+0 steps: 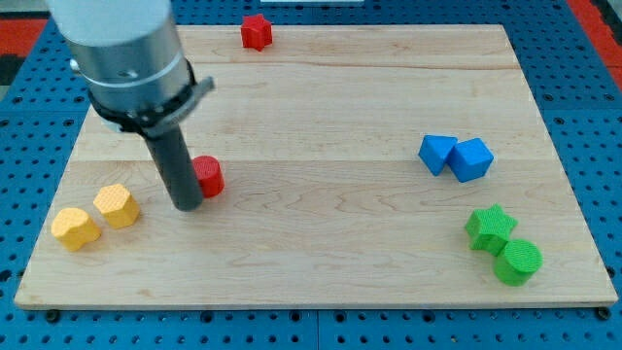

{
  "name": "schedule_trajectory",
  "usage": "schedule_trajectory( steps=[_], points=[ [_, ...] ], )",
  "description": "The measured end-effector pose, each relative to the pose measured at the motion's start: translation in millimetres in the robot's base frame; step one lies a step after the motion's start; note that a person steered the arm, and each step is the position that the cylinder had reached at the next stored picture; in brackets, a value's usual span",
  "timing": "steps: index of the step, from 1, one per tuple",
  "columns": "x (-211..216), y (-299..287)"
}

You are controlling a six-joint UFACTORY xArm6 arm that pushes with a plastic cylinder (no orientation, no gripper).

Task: Push the red star towards top center of the board

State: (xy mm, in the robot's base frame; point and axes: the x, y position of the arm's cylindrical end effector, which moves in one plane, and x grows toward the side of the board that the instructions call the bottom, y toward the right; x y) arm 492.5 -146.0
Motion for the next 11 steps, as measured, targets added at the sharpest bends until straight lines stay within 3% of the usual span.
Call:
schedule_trajectory(
  steps=[1,4,8,9,11],
  points=[
    [-41,8],
    [-5,42],
    [-130,62],
    [-181,59],
    [-226,81]
  ],
)
